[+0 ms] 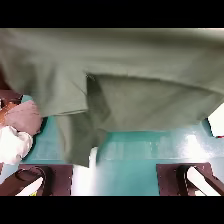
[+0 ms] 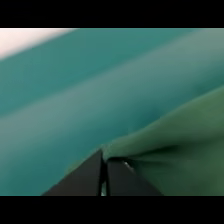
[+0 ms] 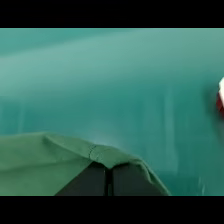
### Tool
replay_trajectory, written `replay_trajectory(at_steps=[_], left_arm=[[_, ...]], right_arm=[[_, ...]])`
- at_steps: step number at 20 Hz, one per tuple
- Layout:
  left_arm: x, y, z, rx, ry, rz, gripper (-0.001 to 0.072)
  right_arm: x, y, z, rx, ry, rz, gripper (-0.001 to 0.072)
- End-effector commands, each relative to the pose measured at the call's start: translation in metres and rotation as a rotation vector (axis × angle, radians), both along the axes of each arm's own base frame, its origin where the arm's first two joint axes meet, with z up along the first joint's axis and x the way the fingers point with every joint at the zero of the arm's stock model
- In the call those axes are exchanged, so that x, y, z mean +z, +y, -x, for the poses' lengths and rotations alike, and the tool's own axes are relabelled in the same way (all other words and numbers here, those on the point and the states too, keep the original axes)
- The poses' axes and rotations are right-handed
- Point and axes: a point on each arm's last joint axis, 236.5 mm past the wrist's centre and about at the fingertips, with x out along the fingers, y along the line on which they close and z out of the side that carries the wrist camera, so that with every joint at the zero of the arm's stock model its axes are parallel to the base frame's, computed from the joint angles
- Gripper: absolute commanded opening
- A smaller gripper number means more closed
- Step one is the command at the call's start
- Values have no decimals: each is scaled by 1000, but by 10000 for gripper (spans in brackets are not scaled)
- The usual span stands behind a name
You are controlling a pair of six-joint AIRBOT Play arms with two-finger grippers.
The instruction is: Fold the shirts.
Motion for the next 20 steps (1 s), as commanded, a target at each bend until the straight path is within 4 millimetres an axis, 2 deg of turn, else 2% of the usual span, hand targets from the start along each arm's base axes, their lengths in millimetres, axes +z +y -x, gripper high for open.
replay_trajectory(at_steps=[1,3,5,7,9,10,11,12,13,15,16,17,18,20], left_arm=[[-126,-12,-47,-27,373,-143,26],[-193,-24,-81,-32,513,-172,26],[-241,-32,-111,-28,576,-185,27],[-275,-39,-138,-16,587,-180,27],[-289,-42,-158,9,560,-164,28],[-289,-40,-166,21,532,-174,29],[-286,-35,-172,34,503,-191,68],[-282,-28,-177,49,483,-215,307],[-278,-18,-180,78,469,-240,445],[-272,-1,-183,130,478,-218,429],[-272,14,-180,172,507,-197,429],[-273,29,-173,213,550,-167,430],[-275,42,-163,240,611,-119,429],[-279,48,-143,229,724,33,430]], right_arm=[[-101,28,-20,144,356,-27,15],[-163,44,-36,220,493,-1,16],[-210,58,-60,247,536,-17,17],[-245,61,-87,223,531,-30,18],[-267,57,-114,187,504,-36,19],[-273,55,-123,170,488,-45,23],[-277,50,-130,152,478,-51,78],[-279,44,-133,135,472,-55,343],[-278,40,-136,122,463,-64,503],[-268,25,-140,89,440,-86,499],[-261,18,-137,82,444,-88,457],[-253,12,-134,80,441,-86,393],[-244,6,-130,83,429,-77,380],[-225,-2,-125,73,386,-62,380]])
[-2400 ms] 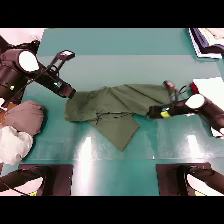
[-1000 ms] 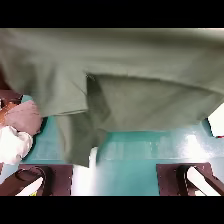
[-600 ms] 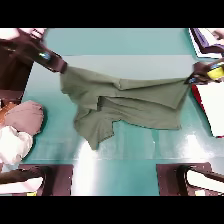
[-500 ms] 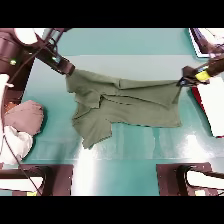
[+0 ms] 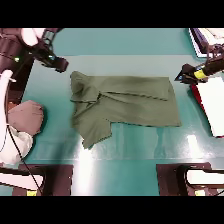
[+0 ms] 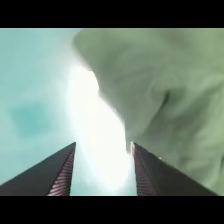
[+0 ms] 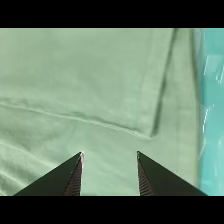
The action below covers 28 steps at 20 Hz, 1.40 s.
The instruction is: Fold the shirts.
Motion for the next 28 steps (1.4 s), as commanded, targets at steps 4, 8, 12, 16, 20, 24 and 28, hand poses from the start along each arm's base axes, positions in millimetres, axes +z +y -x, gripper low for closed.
replay_trajectory(at_steps=[4,8,12,16,20,24,28], left_arm=[[-24,7,66,113,214,424,430],[-78,3,125,220,216,463,430],[-133,-24,186,208,293,486,431],[-171,-43,213,217,343,490,431],[-173,-46,205,261,308,532,431],[-174,-45,200,271,293,534,430],[-179,-47,202,281,317,541,430]], right_arm=[[50,-16,13,-13,-111,34,380],[68,-5,18,15,-154,45,380],[68,13,17,56,-159,45,380],[68,30,20,100,-154,41,380],[67,31,22,107,-142,38,380],[66,32,24,110,-135,37,380],[65,33,28,116,-120,35,380]])
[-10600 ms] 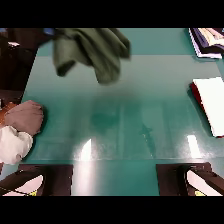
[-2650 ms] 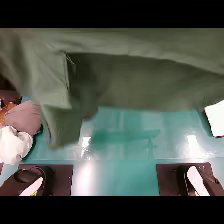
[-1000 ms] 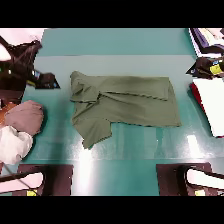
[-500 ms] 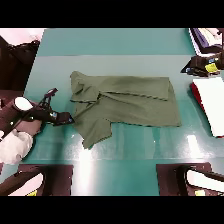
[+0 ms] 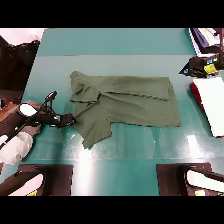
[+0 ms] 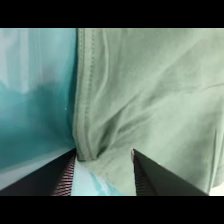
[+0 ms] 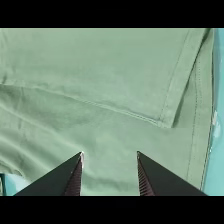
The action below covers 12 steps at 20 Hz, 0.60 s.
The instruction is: Fold the shirts.
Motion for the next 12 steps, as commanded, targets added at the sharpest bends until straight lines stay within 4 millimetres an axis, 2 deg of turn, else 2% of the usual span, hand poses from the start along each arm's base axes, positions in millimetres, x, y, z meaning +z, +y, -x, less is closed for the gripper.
replay_trajectory(at_steps=[1,3,4,5,6,9,10,12], left_arm=[[-6,-1,1,7,18,5,430],[-4,-7,0,17,24,34,429],[-2,-13,1,5,18,42,352],[-2,-19,3,-31,9,39,86],[-2,-26,6,-63,0,37,28],[10,-29,5,-110,-2,37,26],[18,-27,1,-139,-15,20,26],[42,-23,-12,-200,-60,-20,26]], right_arm=[[-1,1,4,7,15,-1,380],[-2,1,6,10,23,-1,380],[-2,2,7,13,29,-1,380],[-3,2,9,17,38,-1,380],[-5,1,14,24,58,4,380],[-20,-11,39,47,148,8,380],[-30,-19,50,29,176,2,380],[-63,-38,79,-21,249,-21,380]])
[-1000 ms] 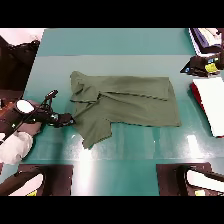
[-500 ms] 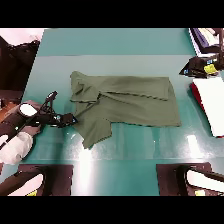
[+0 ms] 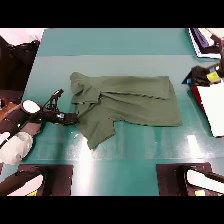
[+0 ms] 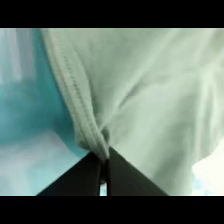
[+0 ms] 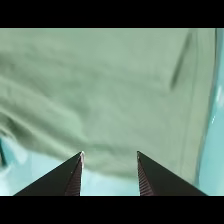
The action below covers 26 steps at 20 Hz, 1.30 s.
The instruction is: Fold the shirts.
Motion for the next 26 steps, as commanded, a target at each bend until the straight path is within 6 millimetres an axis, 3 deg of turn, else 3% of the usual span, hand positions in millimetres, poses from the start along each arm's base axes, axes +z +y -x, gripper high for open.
replay_trajectory(at_steps=[1,4,6,8,12,18,20,21,22,24,26], left_arm=[[33,3,-14,-97,-60,-49,26],[66,1,-35,-114,-135,-48,26],[76,0,-41,-110,-161,-47,27],[76,0,-42,-109,-161,-46,27],[75,-1,-39,-110,-145,-42,27],[74,-2,-29,-132,-112,-35,27],[74,-3,-28,-132,-107,-34,27],[74,-3,-28,-132,-107,-33,27],[74,-3,-29,-131,-109,-33,27],[82,-3,-34,-127,-127,-32,26],[119,-6,-51,-140,-212,-28,26]], right_arm=[[-48,-26,48,-59,120,-27,380],[-108,-47,92,-190,218,-76,383],[-136,-55,111,-247,257,-99,389],[-155,-54,119,-276,274,-137,389],[-175,-46,113,-266,315,-186,389],[-188,-31,95,-189,325,-163,386],[-186,-30,91,-179,301,-146,283],[-186,-30,91,-179,301,-146,173],[-185,-29,92,-177,308,-150,15],[-177,-21,91,-177,300,-186,17],[-143,-4,63,-226,162,-283,16]])
